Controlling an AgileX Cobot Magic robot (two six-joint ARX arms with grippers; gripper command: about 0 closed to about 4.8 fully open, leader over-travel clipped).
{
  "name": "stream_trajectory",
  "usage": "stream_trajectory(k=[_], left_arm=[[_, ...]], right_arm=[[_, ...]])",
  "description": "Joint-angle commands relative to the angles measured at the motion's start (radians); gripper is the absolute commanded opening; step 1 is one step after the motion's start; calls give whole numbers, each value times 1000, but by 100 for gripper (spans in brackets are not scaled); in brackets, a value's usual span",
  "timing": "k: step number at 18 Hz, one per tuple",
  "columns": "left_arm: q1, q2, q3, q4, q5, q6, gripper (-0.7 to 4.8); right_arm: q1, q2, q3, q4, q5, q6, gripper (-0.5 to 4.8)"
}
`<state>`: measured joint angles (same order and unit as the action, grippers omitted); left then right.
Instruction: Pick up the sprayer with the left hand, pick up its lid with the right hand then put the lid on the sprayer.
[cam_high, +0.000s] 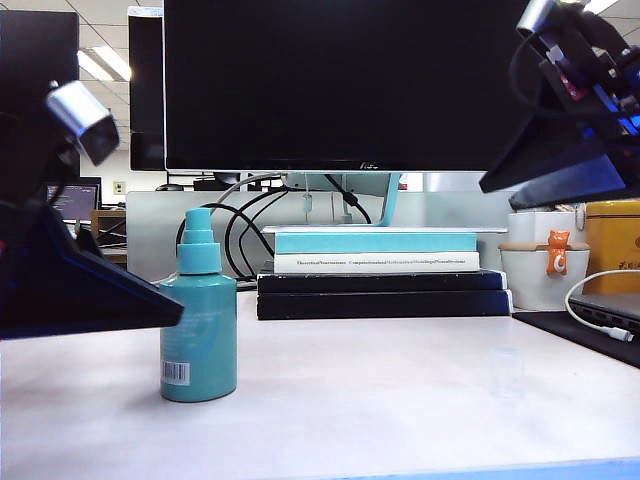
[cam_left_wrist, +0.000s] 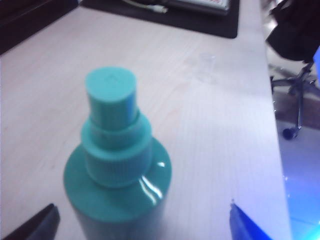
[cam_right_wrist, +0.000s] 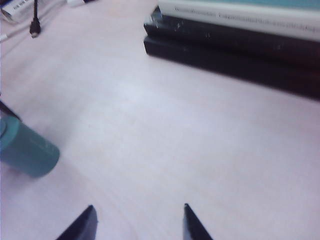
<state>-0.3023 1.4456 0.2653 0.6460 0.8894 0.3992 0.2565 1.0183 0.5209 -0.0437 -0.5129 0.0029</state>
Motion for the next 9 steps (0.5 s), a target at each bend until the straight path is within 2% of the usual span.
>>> stream_trajectory(k=[1, 2, 3, 5, 8, 9], left_arm=[[-2, 73, 2, 186, 50, -51, 479], [-2, 96, 2, 216, 61, -56, 476], [-2, 116, 5, 232, 82, -56, 433], [-2, 151, 14, 232, 105, -56, 388], [-2, 174, 23, 232, 126, -55, 263], [-2, 174, 26, 232, 126, -56, 263]], right_arm=[[0, 5, 6, -38, 2, -12, 221], [0, 14, 5, -43, 8, -13, 221], [0, 20, 5, -50, 20, -13, 221], [0, 37, 5, -53, 24, -15, 221], [0, 74, 5, -62, 31, -15, 221], [0, 93, 5, -61, 48, -16, 221]])
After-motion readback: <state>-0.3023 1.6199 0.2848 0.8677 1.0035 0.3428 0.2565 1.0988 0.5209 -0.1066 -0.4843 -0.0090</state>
